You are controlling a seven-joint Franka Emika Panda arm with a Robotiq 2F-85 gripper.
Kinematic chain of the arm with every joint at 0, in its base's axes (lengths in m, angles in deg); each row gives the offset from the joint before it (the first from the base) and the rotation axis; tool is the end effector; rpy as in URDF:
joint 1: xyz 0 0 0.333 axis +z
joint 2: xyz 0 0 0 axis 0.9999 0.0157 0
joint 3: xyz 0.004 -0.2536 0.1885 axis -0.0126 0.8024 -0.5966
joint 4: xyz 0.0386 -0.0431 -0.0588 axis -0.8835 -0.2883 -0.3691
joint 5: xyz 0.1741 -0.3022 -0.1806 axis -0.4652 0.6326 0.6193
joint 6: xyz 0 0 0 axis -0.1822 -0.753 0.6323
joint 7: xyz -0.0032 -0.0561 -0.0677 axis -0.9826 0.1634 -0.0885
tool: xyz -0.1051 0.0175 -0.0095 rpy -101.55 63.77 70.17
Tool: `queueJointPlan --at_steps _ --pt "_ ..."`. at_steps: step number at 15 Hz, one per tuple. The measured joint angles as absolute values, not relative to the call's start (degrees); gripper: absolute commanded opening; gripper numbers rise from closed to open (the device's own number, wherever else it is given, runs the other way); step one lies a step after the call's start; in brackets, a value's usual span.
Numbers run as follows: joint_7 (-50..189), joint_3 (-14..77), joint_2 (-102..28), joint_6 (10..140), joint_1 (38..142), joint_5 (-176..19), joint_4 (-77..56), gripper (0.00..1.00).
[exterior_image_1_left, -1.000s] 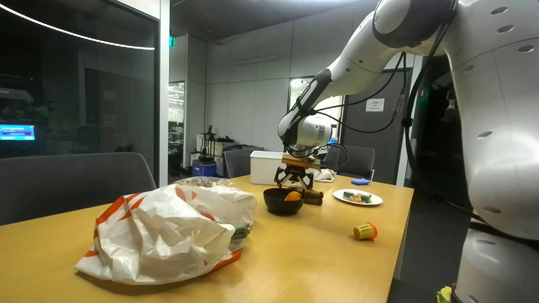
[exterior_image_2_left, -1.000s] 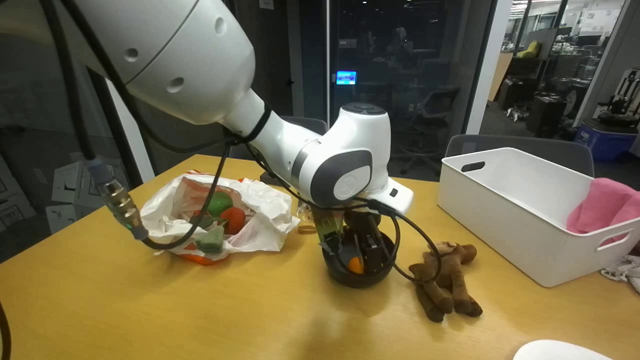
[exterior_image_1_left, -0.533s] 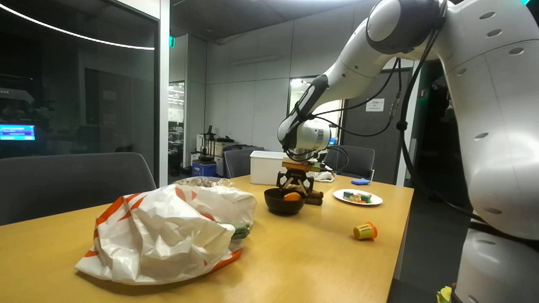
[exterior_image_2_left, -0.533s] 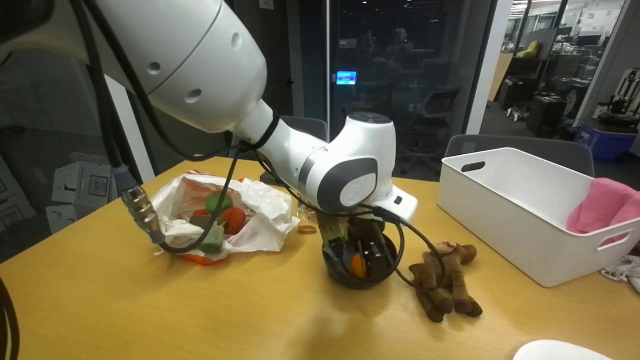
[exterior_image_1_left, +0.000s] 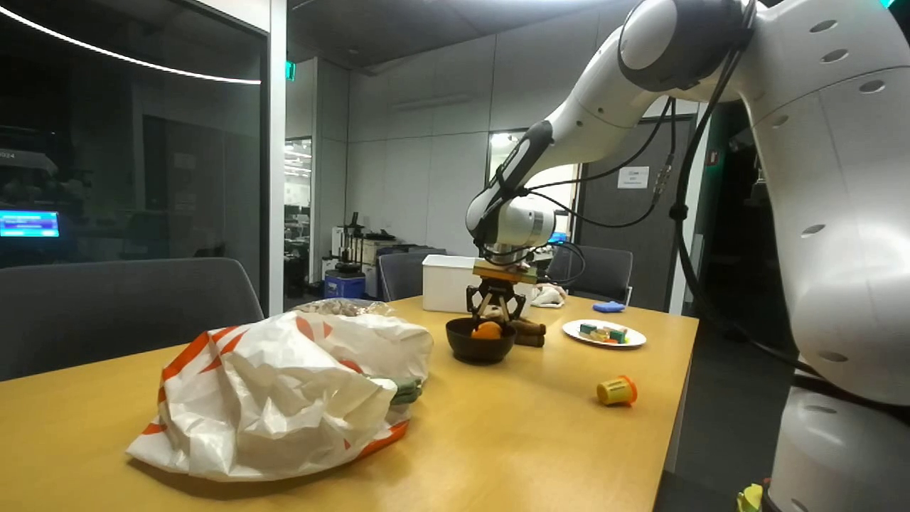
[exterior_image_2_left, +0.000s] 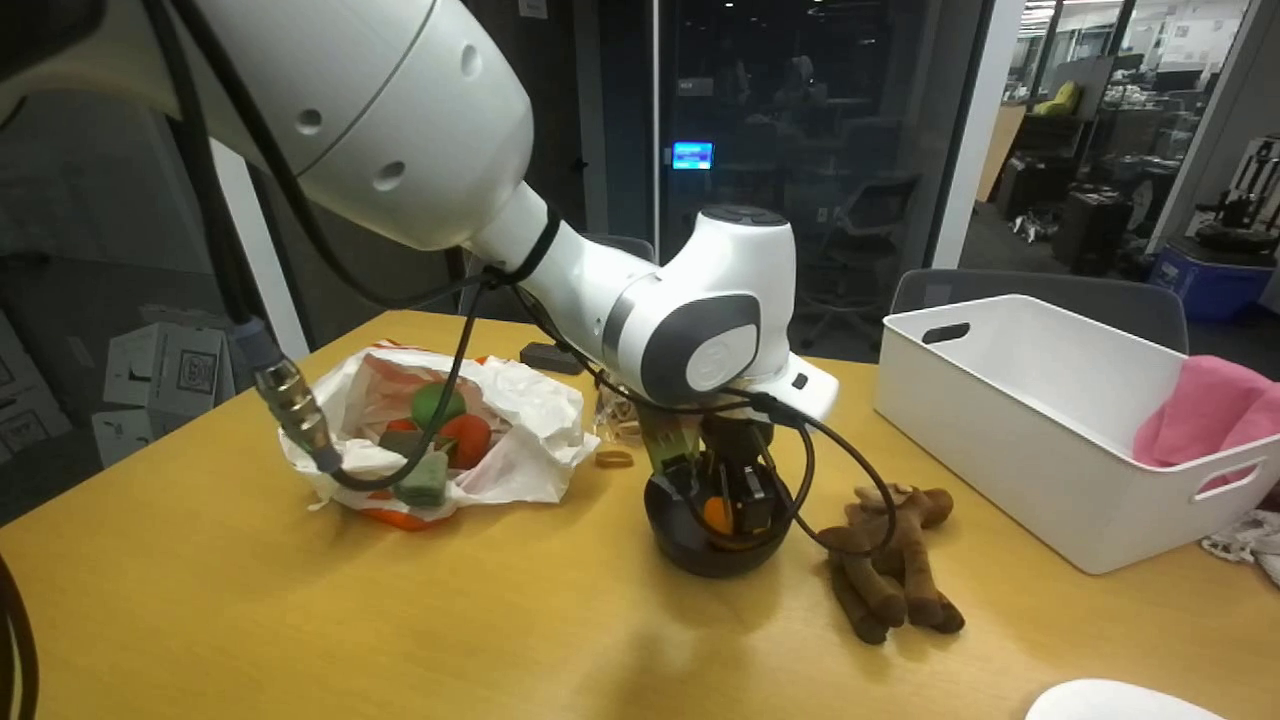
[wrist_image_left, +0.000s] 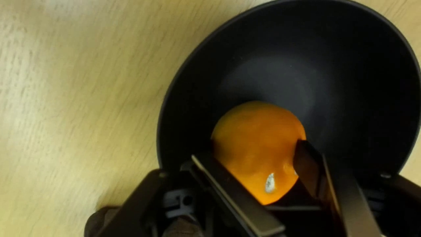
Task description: Put the toy vegetable, the contents of the black bowl and the toy moose into the plastic bag
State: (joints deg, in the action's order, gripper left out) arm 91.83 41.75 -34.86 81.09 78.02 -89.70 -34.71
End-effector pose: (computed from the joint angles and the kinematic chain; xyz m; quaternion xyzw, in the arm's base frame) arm 0.5506 -0.2564 0.3019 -0.8771 0.4768 -0.0568 0.0088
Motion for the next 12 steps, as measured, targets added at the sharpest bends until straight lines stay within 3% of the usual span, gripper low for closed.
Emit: queueJointPlan --at_steps 12 --pt "91.43 37.82 -46.86 66.61 83.01 -88.73 -34.51 0.37"
